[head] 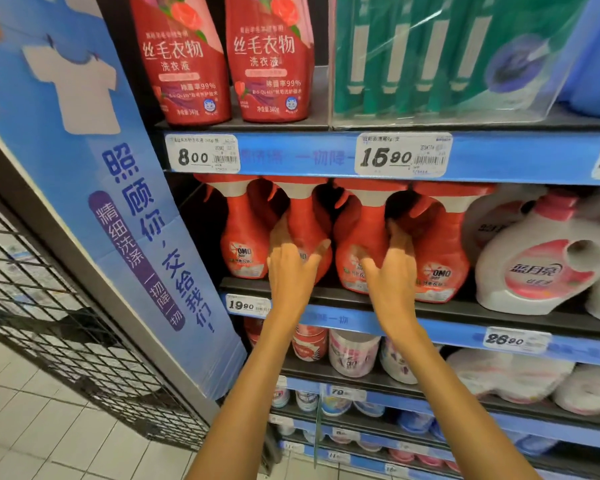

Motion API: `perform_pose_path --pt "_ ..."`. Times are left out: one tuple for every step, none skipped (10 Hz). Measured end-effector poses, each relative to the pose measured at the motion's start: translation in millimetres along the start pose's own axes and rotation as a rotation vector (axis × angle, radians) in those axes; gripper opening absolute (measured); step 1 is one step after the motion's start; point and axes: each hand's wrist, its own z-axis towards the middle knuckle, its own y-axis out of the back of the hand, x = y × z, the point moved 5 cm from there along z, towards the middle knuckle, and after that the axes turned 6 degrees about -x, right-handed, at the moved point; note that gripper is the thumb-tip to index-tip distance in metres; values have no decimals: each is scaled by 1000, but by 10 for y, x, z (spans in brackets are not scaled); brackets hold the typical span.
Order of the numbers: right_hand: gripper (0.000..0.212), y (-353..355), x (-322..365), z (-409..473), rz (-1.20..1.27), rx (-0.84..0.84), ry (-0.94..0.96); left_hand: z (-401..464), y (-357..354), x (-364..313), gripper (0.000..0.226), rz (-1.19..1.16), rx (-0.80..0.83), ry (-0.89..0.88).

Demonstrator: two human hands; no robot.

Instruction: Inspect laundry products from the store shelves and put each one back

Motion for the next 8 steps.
perform_pose_path --pt "45 38 -19 79 15 19 11 25 14 63 33 18 21 17" --pt "58 56 -23 131 77 76 21 17 33 61 32 47 0 -5" --pt "60 62 -22 130 100 95 25 -10 48 23 39 78 -50 -37" --pt "61 69 -32 144 115 102 4 -19 81 9 47 45 -87 -51" --pt "60 81 -34 167 113 102 12 8 102 35 53 -8 -71 -73" --pt "60 84 -12 132 106 102 12 23 101 86 52 -15 -3 -77" --pt "61 67 4 130 99 91 22 50 112 121 40 9 23 -79" --pt "67 96 27 126 69 103 20 13 149 104 46 3 41 -113"
